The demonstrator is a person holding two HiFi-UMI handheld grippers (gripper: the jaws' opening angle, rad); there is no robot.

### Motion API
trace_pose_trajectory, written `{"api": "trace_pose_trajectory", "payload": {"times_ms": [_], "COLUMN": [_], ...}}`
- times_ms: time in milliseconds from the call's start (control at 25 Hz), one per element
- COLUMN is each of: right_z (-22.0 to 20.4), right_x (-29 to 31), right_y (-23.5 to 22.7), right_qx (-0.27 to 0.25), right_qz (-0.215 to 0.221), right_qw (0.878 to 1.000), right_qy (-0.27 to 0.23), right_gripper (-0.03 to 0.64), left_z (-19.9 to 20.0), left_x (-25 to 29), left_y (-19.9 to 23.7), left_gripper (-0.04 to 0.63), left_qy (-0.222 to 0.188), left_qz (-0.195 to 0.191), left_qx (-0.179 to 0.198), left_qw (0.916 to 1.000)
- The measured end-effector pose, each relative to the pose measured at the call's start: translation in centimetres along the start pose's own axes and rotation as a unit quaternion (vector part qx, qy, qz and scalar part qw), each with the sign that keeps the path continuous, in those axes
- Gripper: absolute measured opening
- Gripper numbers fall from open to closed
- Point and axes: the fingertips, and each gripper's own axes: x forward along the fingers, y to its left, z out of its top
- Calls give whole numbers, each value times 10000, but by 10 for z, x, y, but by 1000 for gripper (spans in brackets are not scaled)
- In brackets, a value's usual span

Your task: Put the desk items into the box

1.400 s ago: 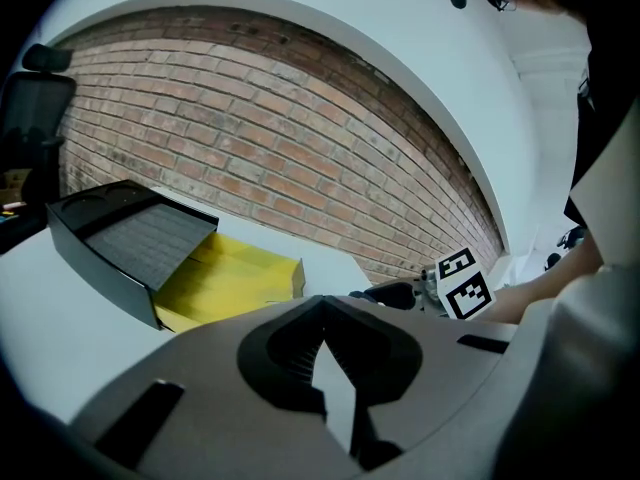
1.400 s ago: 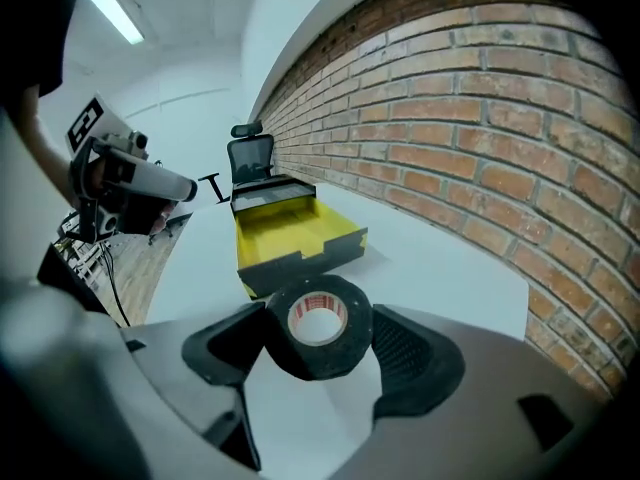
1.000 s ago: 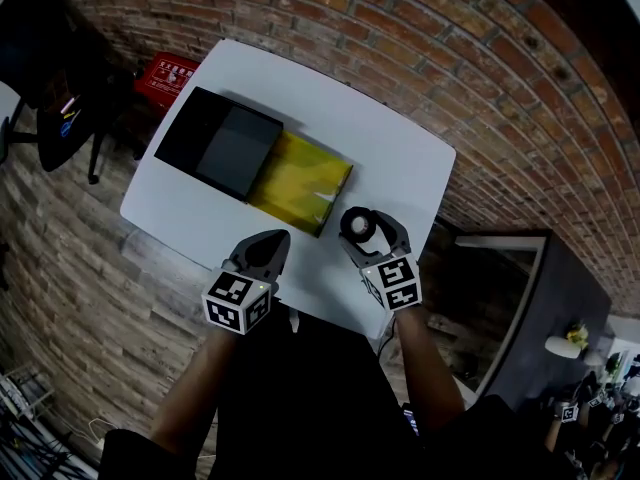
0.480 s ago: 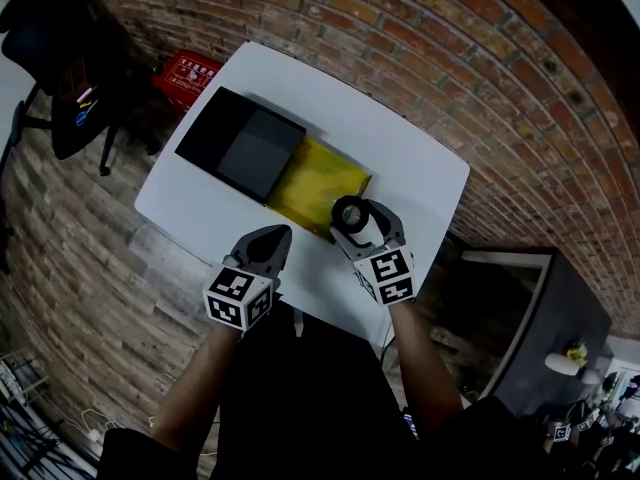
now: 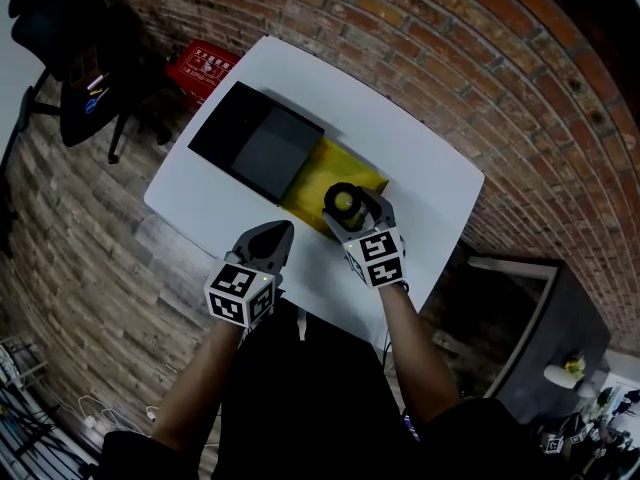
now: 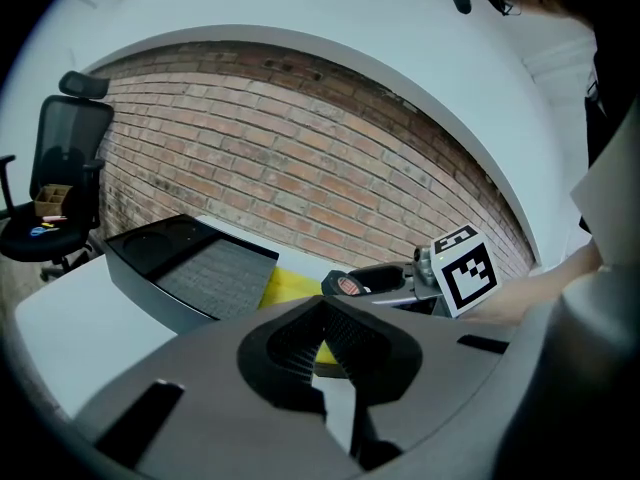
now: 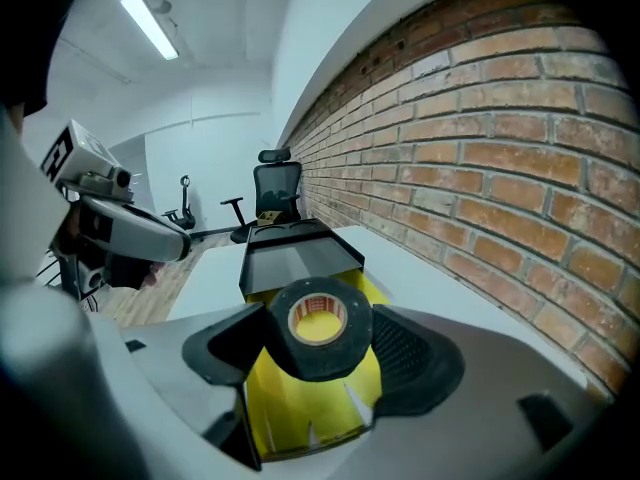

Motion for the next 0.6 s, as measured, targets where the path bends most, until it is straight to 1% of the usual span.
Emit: {"api": "trace_pose_trajectory", "payload": {"times_ms": [200,600], "right_z": [-6,-23], "right_x": [29,69], "right_y": [2,3], "right_qx": [-17,140], "right_qz": [115,92], "right_qw": [9997,9979], "right_qy": [196,621], "right_gripper": [345,345], "left_z": [3,-6], "left_x": [3,15], "left_y": [13,33], "left_gripper": [6,6], "left_qy": [-24,39], "left_qz": [136,261], "left_qx": [-65,-265], "left_qw": [9999,9993]}}
